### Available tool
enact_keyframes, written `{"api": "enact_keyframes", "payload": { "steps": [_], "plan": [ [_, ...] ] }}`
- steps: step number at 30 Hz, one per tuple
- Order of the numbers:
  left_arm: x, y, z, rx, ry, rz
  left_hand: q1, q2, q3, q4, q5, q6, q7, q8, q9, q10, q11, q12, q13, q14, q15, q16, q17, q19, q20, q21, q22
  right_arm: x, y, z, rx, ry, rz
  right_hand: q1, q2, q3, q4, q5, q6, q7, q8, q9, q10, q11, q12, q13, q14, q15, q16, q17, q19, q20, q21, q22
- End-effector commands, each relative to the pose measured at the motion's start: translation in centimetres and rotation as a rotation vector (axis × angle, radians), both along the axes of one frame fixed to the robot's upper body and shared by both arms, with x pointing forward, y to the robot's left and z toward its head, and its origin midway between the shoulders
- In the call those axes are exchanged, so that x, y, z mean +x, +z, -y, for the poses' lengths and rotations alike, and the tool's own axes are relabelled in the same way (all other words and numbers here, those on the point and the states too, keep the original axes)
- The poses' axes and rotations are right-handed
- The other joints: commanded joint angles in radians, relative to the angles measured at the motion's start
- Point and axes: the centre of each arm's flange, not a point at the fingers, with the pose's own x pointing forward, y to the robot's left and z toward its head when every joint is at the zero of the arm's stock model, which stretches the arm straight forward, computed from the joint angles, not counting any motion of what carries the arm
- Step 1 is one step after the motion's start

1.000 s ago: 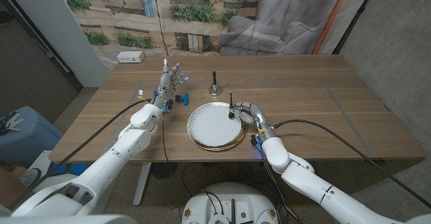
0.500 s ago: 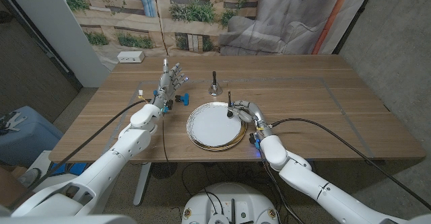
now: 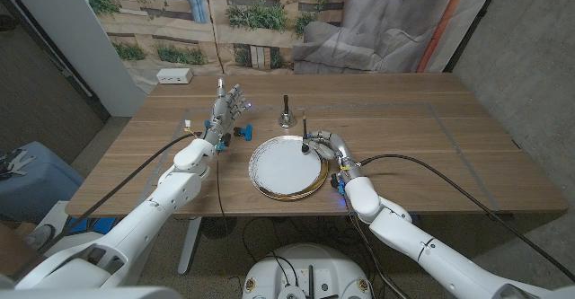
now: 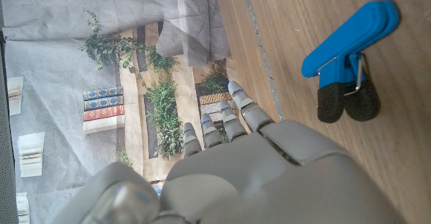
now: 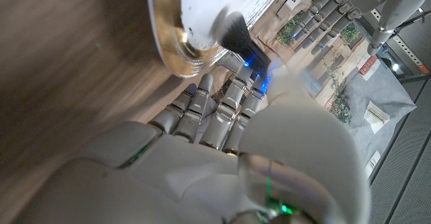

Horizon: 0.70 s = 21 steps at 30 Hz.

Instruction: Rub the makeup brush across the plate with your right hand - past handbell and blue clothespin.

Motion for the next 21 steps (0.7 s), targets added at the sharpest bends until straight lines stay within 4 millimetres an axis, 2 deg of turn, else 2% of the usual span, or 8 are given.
{"api": "enact_keyframes", "payload": {
  "steps": [1, 21],
  "plan": [
    [0.0, 0.0, 0.0, 0.000, 0.000, 0.000, -0.001, 0.015, -0.002, 0.007, 0.003, -0.001, -0.010, 0.004, 0.002, 0.002, -0.007, 0.007, 0.003, 0.006, -0.013, 0.003, 0.002, 0.007, 0.000, 0.004, 0.005, -0.1, 1.1, 0.3, 0.014, 0.003, 0.017, 0.001, 0.008, -0.004, 0.001, 0.006, 0.010, 0.006, -0.002, 0.005, -0.003, 0.002, 0.002, 0.002, 0.007, -0.140, -0.002, 0.001, 0.002, -0.016, 0.004, 0.002],
    [0.0, 0.0, 0.0, 0.000, 0.000, 0.000, -0.001, 0.015, -0.002, 0.007, 0.003, -0.001, -0.010, 0.004, 0.002, 0.003, -0.007, 0.007, 0.003, 0.006, -0.014, 0.003, 0.002, 0.008, 0.000, 0.004, 0.005, -1.6, 3.2, 1.5, 0.020, -0.012, 0.042, -0.006, 0.009, -0.005, 0.004, 0.006, 0.010, 0.006, -0.004, 0.006, -0.005, 0.002, 0.002, 0.002, 0.010, -0.137, -0.004, -0.001, 0.002, -0.016, 0.004, 0.002]
  ]
}}
